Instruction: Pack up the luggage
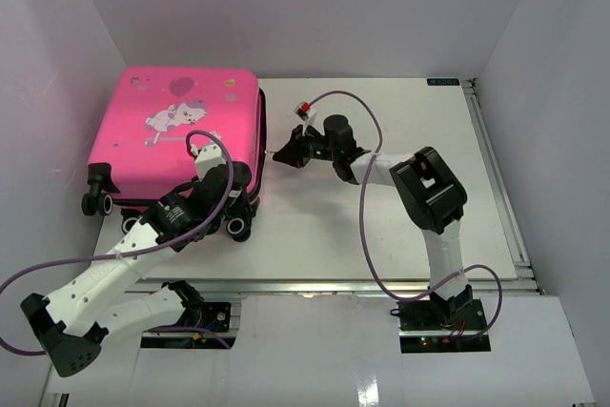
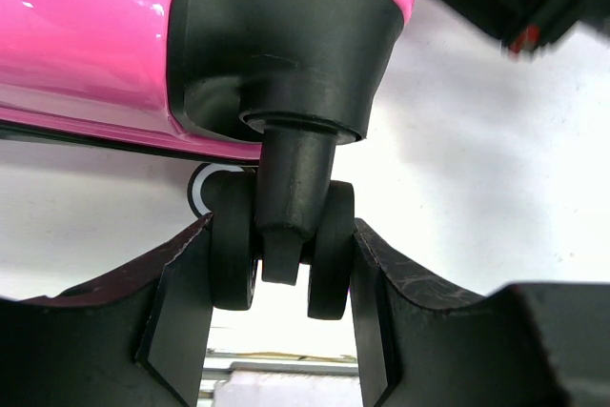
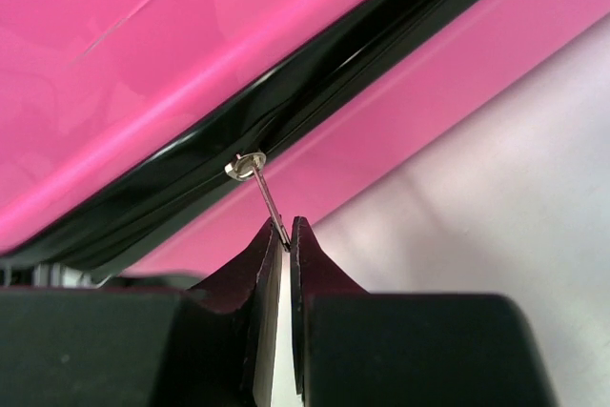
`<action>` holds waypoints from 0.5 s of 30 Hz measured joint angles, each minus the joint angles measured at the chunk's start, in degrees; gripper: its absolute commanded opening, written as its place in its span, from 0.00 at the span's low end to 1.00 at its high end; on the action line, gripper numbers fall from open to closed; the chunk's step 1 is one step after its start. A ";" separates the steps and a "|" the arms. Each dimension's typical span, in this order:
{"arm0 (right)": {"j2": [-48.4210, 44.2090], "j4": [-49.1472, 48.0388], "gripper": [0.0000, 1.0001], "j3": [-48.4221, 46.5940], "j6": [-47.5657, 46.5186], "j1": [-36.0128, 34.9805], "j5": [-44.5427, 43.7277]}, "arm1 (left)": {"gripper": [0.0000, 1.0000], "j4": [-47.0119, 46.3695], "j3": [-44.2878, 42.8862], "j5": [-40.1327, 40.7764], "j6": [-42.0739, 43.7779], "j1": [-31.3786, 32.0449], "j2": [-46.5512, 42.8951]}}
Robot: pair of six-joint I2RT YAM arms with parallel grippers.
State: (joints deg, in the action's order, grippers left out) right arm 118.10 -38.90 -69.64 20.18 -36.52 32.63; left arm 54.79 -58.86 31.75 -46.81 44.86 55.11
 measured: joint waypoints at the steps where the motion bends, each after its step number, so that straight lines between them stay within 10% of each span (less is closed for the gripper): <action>1: 1.75 0.37 0.08 -2.56 0.24 0.40 0.04 | 0.00 0.28 0.42 -0.25 0.46 -0.09 -0.83; 15: 14.74 2.86 0.08 -20.97 4.17 3.05 -3.17 | 0.00 -2.33 3.97 -5.16 9.98 -1.31 -4.87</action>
State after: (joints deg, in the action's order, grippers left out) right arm 132.84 -36.04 -90.61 24.35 -33.47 29.46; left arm 52.46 -54.89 26.60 -36.83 43.55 50.24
